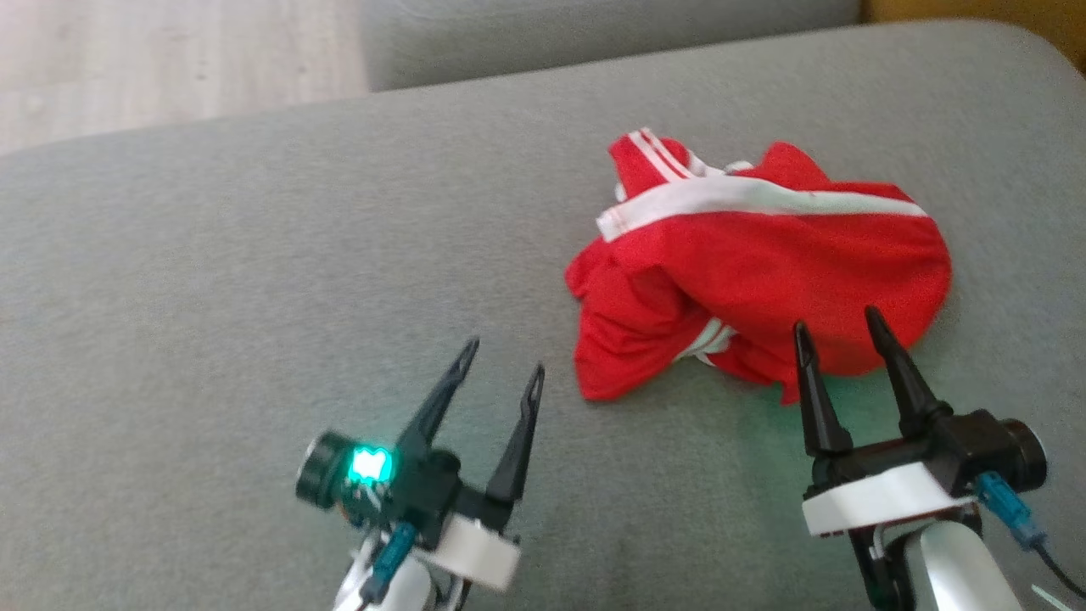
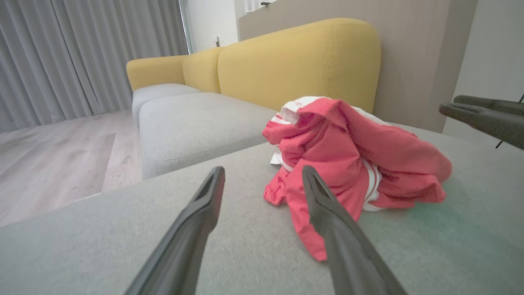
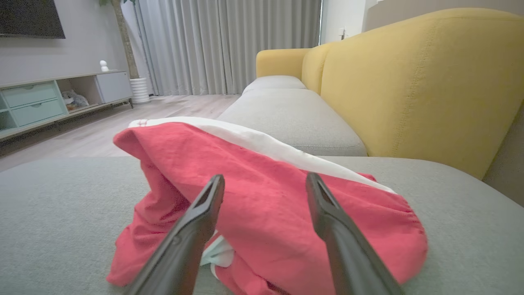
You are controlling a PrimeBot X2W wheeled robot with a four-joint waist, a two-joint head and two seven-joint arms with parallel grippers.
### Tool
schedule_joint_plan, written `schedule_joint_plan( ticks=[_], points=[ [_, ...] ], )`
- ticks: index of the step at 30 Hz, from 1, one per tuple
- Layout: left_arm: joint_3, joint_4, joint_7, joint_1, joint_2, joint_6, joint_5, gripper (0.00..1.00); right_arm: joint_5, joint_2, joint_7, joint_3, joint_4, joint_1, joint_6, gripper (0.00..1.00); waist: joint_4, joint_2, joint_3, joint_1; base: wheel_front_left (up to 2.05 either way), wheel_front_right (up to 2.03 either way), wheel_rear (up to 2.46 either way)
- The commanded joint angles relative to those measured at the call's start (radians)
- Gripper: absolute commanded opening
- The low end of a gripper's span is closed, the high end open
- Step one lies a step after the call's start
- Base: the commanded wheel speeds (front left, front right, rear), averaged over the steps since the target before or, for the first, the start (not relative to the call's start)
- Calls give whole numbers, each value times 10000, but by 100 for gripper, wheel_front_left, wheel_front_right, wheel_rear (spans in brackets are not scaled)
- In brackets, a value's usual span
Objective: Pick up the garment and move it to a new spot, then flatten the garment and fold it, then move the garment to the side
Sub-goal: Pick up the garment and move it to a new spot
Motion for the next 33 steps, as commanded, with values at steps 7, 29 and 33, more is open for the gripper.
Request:
schedule_joint_plan(
  ticks=[7, 29, 33],
  points=[
    [-27, 700, -50, -420, -138, -725, 317, 100, -179, 14, -24, 360, -354, -228, 67, 100, 69, 0, 131, 3, 0, 0, 0],
    [-1020, 5944, 130, -4352, -717, -1521, 279, 0, 357, 14, -24, 546, -589, -884, 67, 100, -2465, 0, 1477, 3, 0, 0, 0],
    [-936, 5589, -30, -4365, -719, -1148, 226, 0, 302, 14, -24, 445, -595, -715, 67, 100, -1986, 0, 1212, 3, 0, 0, 0]
  ],
)
